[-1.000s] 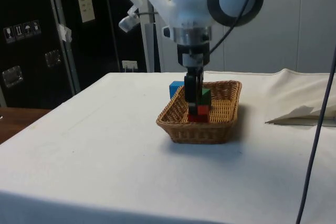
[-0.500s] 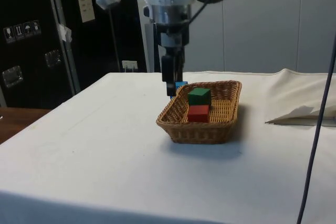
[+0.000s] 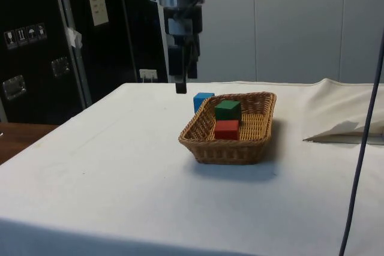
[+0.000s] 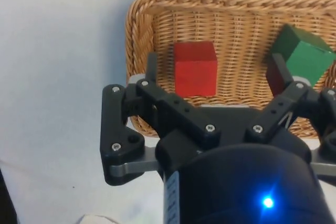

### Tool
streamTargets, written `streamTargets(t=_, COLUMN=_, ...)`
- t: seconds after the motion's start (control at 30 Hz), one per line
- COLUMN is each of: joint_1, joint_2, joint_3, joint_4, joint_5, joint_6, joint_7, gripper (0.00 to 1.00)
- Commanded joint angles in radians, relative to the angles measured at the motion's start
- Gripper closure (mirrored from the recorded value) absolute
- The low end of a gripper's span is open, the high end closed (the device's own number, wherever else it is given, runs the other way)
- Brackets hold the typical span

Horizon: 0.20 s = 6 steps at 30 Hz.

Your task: Pick up exactly two blocks and place them into the basket.

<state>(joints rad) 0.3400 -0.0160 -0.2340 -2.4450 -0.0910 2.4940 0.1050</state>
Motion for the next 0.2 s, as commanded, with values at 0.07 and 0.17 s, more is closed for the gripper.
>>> streamTargets(t=0.07, joint_1=-0.001, joint_2=-0.002, joint_3=-0.002, joint_4=0.010, joint_5=-0.001, joint_6=-0.020, joint_7=0.014, gripper=0.00)
streamTargets(t=0.17, joint_1=0.000, joint_2=0.000, joint_3=-0.002, joint_4=0.011, joint_5=0.000, joint_6=-0.017, joint_7=0.011, gripper=0.00)
